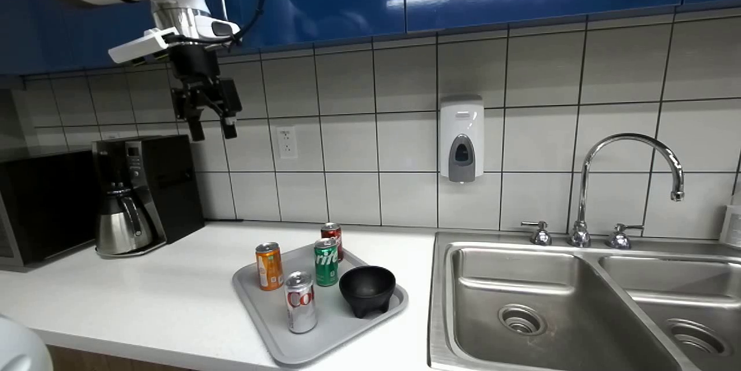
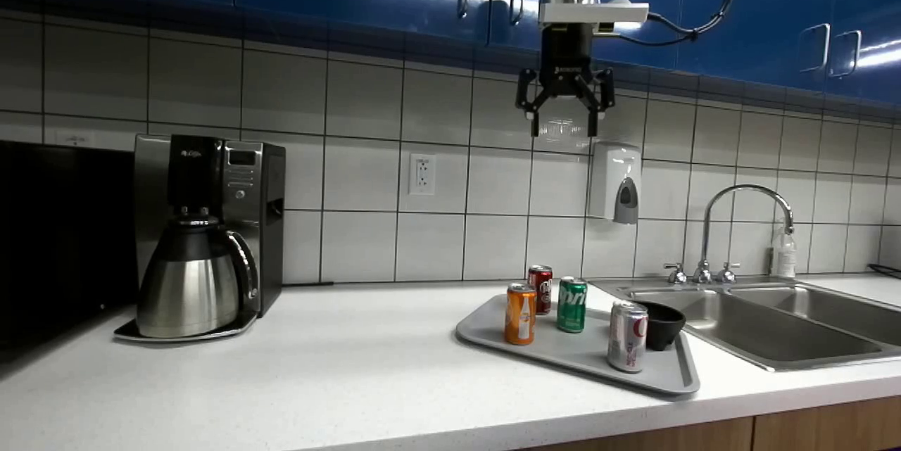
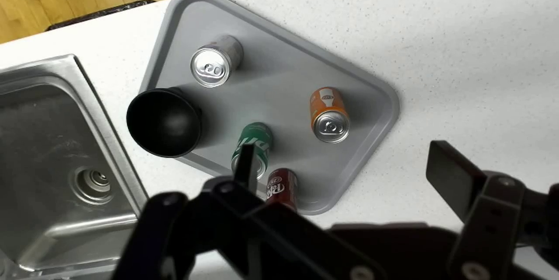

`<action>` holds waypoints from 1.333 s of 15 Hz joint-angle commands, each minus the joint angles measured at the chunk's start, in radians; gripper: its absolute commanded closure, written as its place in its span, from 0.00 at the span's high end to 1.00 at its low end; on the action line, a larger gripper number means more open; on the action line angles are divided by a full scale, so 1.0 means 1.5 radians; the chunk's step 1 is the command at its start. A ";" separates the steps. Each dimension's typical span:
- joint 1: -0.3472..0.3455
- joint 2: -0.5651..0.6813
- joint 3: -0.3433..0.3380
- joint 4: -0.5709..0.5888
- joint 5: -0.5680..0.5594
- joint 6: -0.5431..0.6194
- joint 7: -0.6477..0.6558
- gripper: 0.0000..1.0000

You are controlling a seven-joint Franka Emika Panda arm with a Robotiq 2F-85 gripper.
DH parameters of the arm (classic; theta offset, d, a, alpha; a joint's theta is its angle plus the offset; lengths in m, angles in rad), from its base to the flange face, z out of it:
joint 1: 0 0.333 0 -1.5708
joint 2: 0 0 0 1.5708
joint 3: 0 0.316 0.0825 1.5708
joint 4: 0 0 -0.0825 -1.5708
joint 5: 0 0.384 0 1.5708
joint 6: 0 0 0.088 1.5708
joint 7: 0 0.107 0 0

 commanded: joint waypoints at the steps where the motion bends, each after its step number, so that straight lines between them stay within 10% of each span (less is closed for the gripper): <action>1: 0.008 -0.005 -0.010 -0.021 -0.004 0.036 -0.001 1.00; 20: 0.009 0.057 -0.034 -0.131 0.010 0.257 -0.001 1.00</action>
